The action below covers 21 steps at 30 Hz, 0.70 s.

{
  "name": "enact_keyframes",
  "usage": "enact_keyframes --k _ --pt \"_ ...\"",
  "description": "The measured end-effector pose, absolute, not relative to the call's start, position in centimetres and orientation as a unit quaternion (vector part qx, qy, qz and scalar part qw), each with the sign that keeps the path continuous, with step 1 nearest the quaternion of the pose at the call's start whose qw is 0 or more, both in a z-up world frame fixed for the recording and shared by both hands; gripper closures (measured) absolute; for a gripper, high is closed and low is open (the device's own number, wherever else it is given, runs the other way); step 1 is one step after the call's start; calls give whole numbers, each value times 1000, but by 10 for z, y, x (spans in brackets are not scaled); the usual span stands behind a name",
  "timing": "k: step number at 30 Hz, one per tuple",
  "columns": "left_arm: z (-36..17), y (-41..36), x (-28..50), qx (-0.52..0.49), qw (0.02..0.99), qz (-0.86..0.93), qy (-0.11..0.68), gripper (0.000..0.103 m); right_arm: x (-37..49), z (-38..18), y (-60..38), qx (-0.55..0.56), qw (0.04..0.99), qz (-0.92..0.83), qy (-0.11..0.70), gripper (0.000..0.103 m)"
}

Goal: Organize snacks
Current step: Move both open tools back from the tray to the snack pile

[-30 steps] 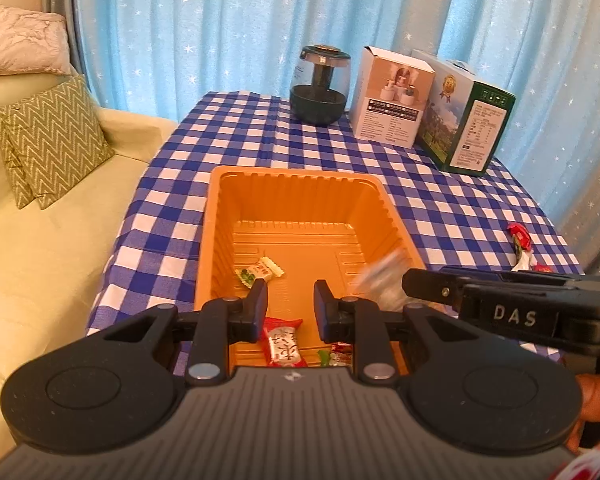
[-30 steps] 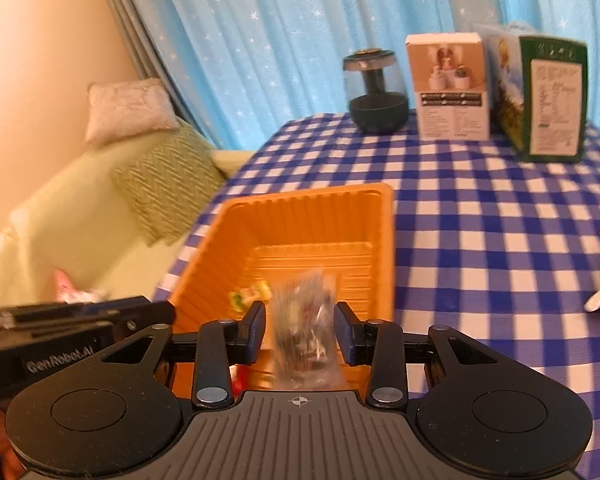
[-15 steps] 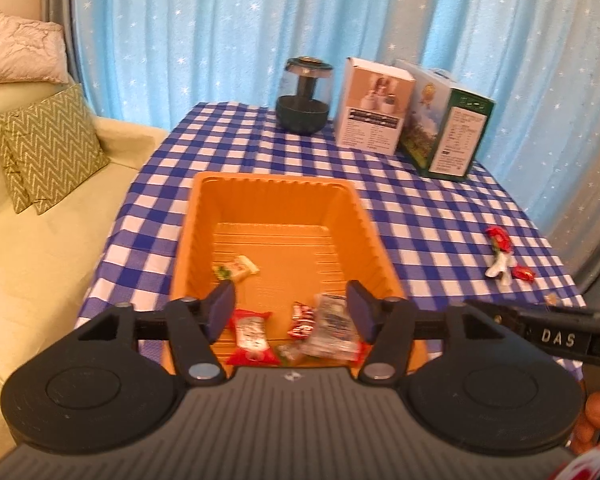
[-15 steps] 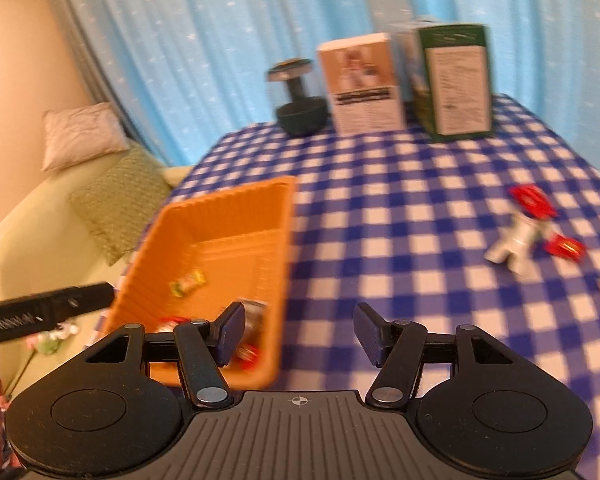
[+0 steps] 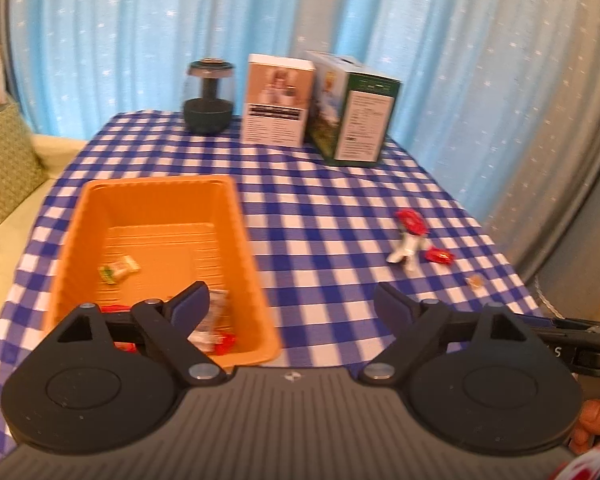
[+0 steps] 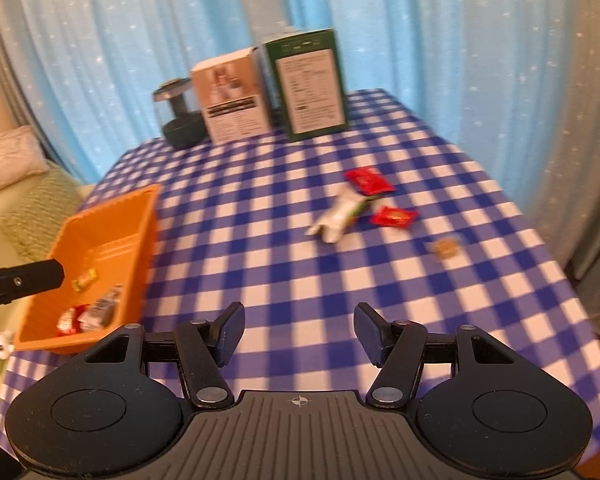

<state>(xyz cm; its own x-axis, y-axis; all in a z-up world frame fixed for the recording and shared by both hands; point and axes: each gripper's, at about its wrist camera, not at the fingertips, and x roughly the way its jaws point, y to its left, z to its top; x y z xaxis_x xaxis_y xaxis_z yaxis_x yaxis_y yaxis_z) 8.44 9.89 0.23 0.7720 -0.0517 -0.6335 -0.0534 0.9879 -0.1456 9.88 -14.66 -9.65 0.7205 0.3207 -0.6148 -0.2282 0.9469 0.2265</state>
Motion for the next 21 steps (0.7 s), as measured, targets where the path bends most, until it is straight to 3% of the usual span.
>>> enact_keyframes --k 21 --pt "-5 19 113 -43 935 -64 347 12 98 -103 -216 84 935 80 336 42"
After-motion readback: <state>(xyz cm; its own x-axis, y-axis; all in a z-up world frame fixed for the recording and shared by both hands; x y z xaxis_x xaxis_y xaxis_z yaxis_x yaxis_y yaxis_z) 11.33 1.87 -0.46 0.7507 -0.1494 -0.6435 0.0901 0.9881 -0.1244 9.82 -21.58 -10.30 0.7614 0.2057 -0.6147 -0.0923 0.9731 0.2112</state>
